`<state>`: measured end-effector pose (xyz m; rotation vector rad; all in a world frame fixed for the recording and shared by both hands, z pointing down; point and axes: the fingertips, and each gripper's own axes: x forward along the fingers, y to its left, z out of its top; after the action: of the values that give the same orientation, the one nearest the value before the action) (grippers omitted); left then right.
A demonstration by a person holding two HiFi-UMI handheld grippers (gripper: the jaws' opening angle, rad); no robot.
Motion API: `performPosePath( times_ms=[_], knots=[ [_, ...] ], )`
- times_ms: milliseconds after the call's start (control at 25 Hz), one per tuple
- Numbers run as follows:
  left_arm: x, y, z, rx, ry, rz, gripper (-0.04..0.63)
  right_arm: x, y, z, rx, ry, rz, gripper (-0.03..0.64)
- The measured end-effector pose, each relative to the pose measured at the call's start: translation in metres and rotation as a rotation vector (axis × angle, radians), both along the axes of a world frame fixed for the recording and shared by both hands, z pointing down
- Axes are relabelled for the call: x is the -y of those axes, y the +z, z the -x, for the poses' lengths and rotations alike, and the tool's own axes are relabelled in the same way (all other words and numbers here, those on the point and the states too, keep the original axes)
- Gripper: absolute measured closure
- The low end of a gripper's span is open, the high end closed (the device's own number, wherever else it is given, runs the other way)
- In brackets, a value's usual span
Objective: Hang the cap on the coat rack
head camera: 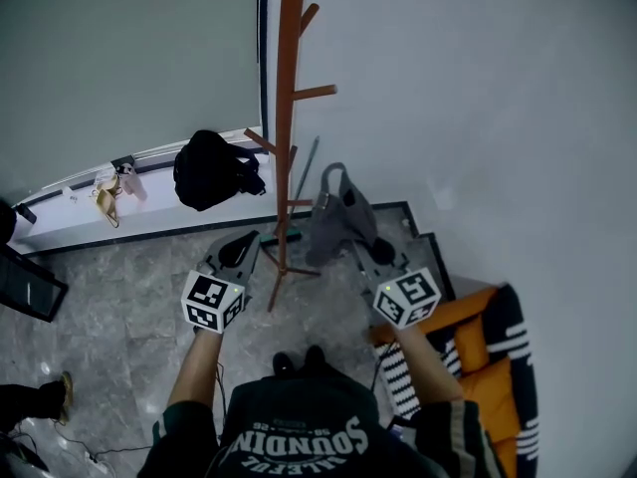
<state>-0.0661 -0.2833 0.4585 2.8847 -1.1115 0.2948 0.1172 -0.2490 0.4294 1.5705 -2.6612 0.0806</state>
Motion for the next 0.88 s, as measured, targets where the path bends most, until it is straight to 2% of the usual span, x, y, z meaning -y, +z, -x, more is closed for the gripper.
performPosePath(
  times_ms=[480, 600, 880],
  knots=[
    [0.037, -0.01, -0.015, -0.013, -0.016, -0.007, 0.595, 0.046, -0.056, -0.009, -0.017, -0.059, -0.091, 0.592],
    [0.05, -0.012, -0.018, -0.012, -0.03, -0.001, 0.595, 0.067, -0.077, -0.014, -0.002, -0.068, -0.11, 0.592],
    [0.039, 0.001, -0.003, -0.014, -0.057, 0.0, 0.595, 0.081, -0.109, -0.017, 0.053, -0.073, -0.16, 0.592]
  ],
)
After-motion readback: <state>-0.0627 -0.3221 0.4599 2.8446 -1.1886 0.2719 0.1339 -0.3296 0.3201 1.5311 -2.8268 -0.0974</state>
